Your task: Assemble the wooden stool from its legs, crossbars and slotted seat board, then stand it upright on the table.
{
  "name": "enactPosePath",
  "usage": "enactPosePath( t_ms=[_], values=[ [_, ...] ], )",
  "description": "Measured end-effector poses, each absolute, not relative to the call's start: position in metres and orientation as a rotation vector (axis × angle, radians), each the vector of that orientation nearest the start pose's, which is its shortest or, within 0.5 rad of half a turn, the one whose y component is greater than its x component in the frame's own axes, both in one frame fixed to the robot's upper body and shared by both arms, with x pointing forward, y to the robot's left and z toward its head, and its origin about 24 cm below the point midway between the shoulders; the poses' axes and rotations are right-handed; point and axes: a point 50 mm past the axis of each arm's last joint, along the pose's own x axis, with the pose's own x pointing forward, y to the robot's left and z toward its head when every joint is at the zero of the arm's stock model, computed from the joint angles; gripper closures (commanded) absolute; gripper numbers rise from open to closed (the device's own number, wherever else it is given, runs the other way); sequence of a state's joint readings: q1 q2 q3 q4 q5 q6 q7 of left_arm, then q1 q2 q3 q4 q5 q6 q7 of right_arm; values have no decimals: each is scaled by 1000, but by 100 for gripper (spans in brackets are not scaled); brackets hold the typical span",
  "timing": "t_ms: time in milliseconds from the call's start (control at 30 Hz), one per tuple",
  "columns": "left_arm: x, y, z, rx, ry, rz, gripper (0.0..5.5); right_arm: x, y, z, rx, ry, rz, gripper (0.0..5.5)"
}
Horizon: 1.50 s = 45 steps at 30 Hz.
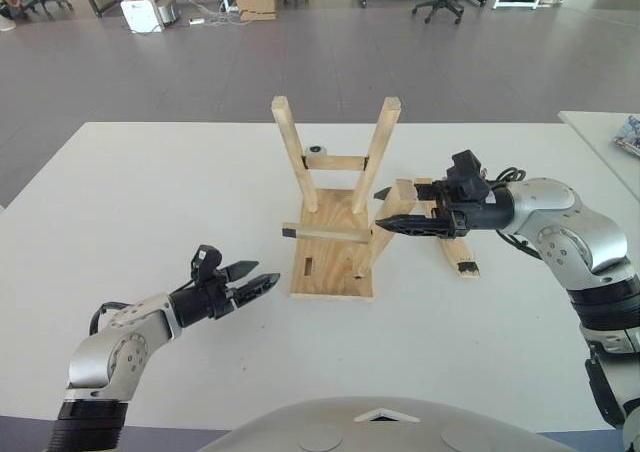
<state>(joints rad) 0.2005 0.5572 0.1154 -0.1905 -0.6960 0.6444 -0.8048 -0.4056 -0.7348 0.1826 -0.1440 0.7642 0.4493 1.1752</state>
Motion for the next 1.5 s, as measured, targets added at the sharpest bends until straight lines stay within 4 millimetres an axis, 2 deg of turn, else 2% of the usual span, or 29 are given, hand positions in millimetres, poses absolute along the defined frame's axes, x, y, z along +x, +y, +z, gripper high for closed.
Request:
enactPosePath(
  t_ms=[33, 67, 100, 133, 267, 333, 467, 533, 700, 900, 967, 1100, 1233, 1300, 1500],
  values=[
    [187, 219, 38, -373, 522, -770, 125, 257, -159, 132, -6, 309, 1491, 261],
    [189, 218, 38, -365, 520, -767, 125, 250, -165, 97, 9, 542, 1425, 239],
    [189, 220, 38, -344, 521, -757, 125, 228, -180, 49, 62, 836, 1345, 223],
    [189, 220, 37, -342, 527, -750, 125, 223, -181, 43, 84, 863, 1352, 199],
    [191, 218, 37, -338, 515, -752, 125, 233, -190, 52, 4, 829, 1315, 128],
    [191, 218, 37, -339, 515, -752, 125, 239, -196, 57, -28, 781, 1279, 128],
    [188, 218, 35, -348, 522, -747, 125, 260, -217, 77, -149, 610, 1028, 128],
    [186, 219, 33, -348, 524, -741, 125, 266, -225, 81, -179, 548, 904, 128],
    [185, 220, 31, -330, 529, -731, 125, 275, -238, 73, -179, 458, 597, 128],
    [183, 221, 30, -328, 536, -724, 125, 263, -245, 43, -140, 479, 285, 128],
    [183, 221, 30, -329, 536, -724, 125, 258, -244, 33, -127, 525, 237, 158],
    [182, 221, 29, -331, 540, -718, 125, 242, -241, 22, -131, 578, 235, 256],
    [179, 221, 27, -334, 545, -710, 125, 237, -240, 20, -106, 574, 218, 322],
    [179, 221, 27, -332, 544, -704, 125, 237, -243, 20, -101, 574, 207, 341],
    [185, 228, 32, -307, 517, -646, 125, 243, -254, 24, -98, 550, 155, 343]
  ],
)
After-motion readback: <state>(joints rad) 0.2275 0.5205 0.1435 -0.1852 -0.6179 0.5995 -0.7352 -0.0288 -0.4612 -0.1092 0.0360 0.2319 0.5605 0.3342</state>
